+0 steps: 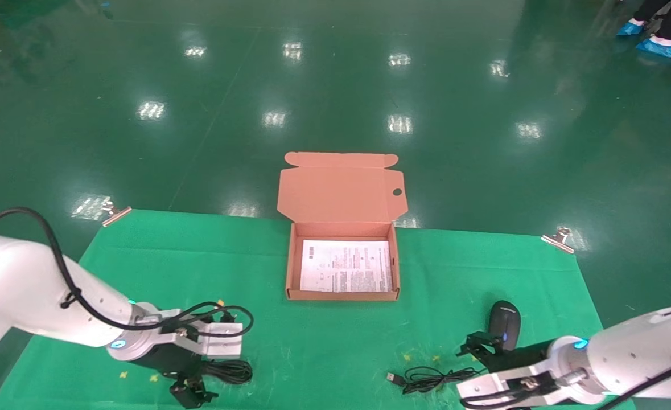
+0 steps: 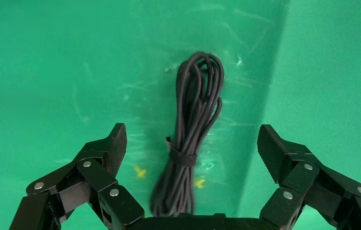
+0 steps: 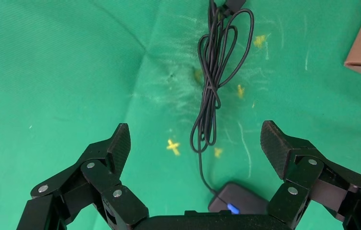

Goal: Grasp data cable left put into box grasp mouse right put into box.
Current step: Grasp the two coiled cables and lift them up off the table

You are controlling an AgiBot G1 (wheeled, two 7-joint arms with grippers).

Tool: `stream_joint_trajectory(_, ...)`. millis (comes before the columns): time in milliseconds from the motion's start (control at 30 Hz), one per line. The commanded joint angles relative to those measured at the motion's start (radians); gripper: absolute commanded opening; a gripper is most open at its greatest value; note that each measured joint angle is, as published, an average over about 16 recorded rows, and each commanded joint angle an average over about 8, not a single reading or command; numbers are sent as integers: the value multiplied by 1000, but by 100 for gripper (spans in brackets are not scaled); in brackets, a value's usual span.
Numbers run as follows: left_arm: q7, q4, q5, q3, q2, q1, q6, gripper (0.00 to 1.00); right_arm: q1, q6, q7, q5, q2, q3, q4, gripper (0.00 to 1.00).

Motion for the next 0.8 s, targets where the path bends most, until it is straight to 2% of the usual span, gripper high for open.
stream_joint_trajectory(33,16,58,-5,-2,15,-6,-11,100,-7,15,-3,-3,-14,-2,-25,100)
stream_joint_trajectory(433,120,282,-11,-7,75,-42,-82,100,-35,141,-84,-20,-94,-1,-199,100)
stream_joint_trajectory(467,126,295,-11,-8,78,-44,-87,92,-35,146,-92,-18,-101,-1,-215,99)
stream_joint_trajectory(500,133,308,-10,-7,81,-46,-94,80,-34,151,-102,-15,-108,0,-231,90)
stream_joint_trajectory(700,160,364,-2,-6,94,-53,-131,5,-32,172,-144,4,-135,5,-300,15)
stream_joint_trajectory(733,162,370,-1,-6,95,-53,-137,0,-32,174,-148,6,-137,5,-306,4)
stream_joint_trajectory(800,164,376,-1,-7,96,-53,-142,0,-32,176,-152,7,-140,6,-313,0)
